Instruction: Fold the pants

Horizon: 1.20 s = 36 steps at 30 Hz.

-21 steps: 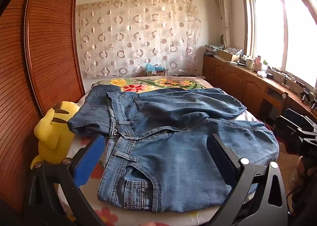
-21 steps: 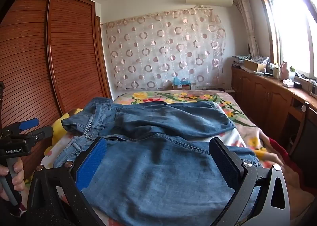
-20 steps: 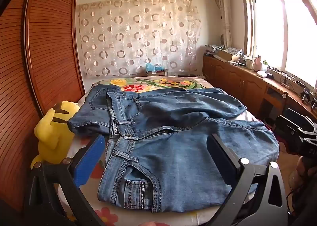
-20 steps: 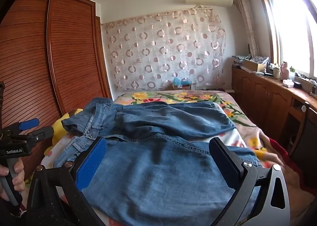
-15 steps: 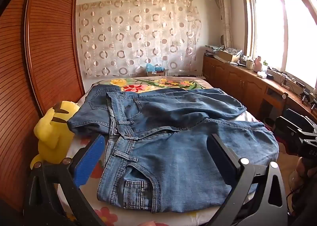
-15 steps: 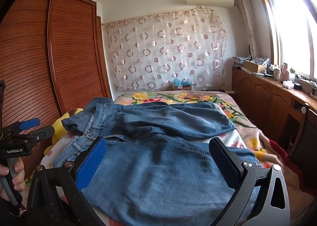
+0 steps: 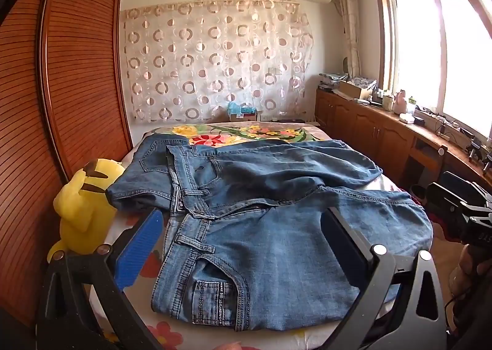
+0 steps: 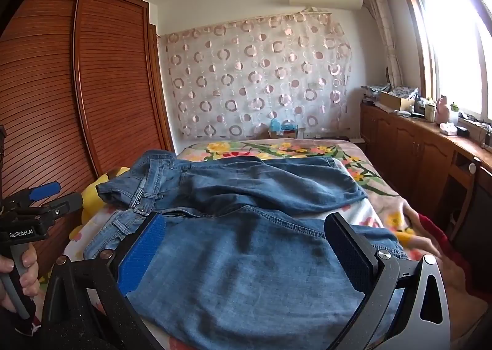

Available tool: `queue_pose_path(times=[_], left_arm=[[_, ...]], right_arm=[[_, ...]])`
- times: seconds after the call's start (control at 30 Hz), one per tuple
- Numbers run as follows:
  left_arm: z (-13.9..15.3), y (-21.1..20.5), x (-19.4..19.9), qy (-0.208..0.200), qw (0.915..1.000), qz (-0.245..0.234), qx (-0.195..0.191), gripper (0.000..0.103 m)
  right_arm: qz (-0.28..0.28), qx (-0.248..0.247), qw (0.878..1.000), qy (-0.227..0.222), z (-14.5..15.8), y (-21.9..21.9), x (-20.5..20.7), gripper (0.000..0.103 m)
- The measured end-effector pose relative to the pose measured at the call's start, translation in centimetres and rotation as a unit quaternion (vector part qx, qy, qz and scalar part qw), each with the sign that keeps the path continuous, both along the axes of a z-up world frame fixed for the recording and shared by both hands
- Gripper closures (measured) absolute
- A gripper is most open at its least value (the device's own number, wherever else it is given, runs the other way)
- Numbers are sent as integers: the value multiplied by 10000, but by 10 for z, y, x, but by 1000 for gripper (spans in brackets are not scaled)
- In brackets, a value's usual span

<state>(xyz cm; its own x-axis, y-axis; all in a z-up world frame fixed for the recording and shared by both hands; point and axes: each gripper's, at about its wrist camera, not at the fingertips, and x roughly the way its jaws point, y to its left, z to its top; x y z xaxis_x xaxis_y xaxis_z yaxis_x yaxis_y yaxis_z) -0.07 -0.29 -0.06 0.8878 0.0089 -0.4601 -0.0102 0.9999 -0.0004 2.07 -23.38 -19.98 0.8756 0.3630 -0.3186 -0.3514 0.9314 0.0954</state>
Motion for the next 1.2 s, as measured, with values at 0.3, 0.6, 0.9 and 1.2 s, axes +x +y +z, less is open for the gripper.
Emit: queue_pose_path(times=[0.3,0.6,0.9,1.2], left_arm=[[0,0,-1,-18,10000,-11,-18,0],[3,0,-1,-34,10000,-16,-29,0],[3,0,-2,-40,10000,-20,-37,0],[3,1,-1,-39,10000,-24,-41,0]], right_arm=[[-1,-18,10000,3,-1,0,0,0],[1,-8,10000,29,-2,0,0,0],[6,-6,10000,33,-2,0,0,0],[17,1,10000,36,-2,0,0,0]])
